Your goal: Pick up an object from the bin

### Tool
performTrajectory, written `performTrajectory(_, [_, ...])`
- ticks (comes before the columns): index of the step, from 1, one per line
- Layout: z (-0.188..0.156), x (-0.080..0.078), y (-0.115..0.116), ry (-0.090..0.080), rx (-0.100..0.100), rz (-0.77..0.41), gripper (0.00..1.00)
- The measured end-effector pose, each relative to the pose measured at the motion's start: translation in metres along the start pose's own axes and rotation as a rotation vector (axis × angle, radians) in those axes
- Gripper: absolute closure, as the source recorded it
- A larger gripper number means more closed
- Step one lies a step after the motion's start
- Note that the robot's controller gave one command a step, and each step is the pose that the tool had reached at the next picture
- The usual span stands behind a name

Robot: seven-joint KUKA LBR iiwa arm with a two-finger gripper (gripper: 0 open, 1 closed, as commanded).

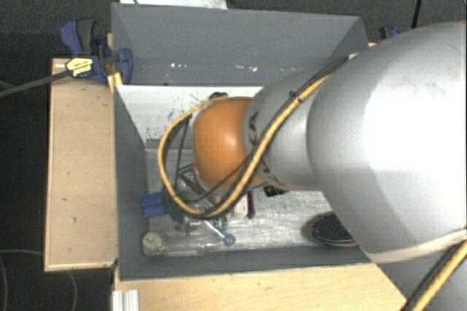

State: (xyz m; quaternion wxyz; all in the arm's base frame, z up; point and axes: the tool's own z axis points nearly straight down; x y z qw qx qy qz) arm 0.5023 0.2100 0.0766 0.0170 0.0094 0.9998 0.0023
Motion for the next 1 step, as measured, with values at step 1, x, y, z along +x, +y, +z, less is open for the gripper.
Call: performTrajectory(1, [-0.1691,-0.0075,0.0112,0.024,0.0,0.016,1.0])
